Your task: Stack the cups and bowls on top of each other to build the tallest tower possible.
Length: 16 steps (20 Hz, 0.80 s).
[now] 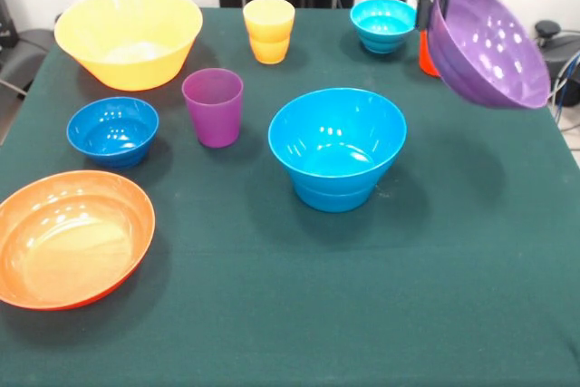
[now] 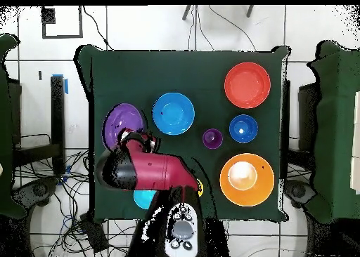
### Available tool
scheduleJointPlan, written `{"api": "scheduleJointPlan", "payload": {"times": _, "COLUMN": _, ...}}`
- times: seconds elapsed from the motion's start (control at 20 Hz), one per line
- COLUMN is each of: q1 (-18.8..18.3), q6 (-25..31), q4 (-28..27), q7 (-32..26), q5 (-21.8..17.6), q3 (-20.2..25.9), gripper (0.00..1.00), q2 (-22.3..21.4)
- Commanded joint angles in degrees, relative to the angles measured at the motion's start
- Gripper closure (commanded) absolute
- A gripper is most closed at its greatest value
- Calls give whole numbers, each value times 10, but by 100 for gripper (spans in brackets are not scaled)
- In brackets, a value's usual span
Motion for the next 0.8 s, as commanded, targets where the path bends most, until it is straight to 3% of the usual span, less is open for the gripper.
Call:
{"api": "scheduleJointPlan", "payload": {"times": 0.05, "q1": -34, "q6": 129, "q4": 34, "q7": -16, "q5": -7, "q3": 96, "gripper": 100, "q2": -83}}
{"api": "scheduleJointPlan", "payload": {"times": 0.8, "q1": -99, "q6": 212, "q4": -13, "q7": -85, "q5": -46, "q3": 133, "gripper": 100, "q2": -96}}
